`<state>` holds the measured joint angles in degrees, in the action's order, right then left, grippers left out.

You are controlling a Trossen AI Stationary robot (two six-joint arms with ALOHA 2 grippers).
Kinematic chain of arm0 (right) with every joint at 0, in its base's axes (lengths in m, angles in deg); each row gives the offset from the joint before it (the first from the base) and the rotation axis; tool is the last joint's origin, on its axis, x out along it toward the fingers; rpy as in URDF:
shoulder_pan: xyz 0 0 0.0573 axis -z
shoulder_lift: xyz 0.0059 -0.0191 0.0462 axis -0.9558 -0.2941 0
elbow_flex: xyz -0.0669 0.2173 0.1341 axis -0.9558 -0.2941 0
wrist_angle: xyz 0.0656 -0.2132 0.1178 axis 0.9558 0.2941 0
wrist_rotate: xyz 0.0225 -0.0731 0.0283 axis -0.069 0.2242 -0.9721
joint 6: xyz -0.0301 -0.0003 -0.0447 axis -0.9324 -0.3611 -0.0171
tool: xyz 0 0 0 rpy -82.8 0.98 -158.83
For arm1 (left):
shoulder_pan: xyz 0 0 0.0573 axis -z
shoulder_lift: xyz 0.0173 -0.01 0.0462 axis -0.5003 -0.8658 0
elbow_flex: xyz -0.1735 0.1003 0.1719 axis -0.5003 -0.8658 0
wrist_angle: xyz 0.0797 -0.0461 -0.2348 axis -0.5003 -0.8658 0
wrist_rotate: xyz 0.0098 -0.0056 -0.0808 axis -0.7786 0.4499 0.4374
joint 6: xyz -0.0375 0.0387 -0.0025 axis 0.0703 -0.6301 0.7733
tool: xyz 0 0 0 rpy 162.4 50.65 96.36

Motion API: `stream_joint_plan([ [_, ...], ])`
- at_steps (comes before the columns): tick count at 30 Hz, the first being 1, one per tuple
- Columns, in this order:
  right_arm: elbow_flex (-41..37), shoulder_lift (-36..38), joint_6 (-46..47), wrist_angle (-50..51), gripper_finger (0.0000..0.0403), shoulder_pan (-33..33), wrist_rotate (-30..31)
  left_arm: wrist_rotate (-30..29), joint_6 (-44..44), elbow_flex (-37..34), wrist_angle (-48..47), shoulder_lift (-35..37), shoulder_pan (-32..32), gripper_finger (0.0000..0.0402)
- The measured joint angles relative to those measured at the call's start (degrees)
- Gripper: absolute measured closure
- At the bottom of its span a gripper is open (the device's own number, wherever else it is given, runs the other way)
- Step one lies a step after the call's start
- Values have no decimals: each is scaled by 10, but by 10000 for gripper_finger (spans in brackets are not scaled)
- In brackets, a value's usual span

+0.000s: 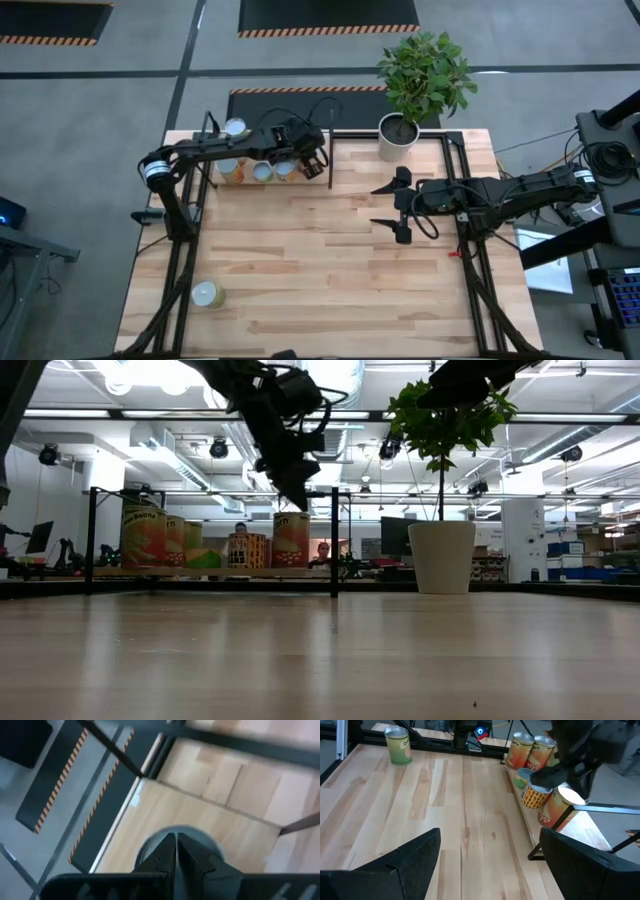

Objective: Pick and place cans onto a shelf
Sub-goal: Put the orange corn can on the shelf

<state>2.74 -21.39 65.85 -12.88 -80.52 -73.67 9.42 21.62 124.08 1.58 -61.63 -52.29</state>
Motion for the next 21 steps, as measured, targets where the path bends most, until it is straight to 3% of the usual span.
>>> stream_joint_plan([
  [5, 0, 0, 0, 0, 76, 0, 0, 0, 6, 39, -10, 0, 5, 401],
  [9, -1, 0, 5, 0, 76, 0, 0, 1, -12, 80, -74, 2, 9, 401],
  [12, -3, 0, 6, 1, 76, 0, 0, 37, -67, 95, -145, 3, 9, 401],
  [16, -4, 0, 7, 1, 76, 0, 0, 134, -143, 87, -202, 3, 9, 401],
  [21, -5, 0, 13, 0, 76, 0, 0, 145, -173, 87, -228, 3, 9, 401],
])
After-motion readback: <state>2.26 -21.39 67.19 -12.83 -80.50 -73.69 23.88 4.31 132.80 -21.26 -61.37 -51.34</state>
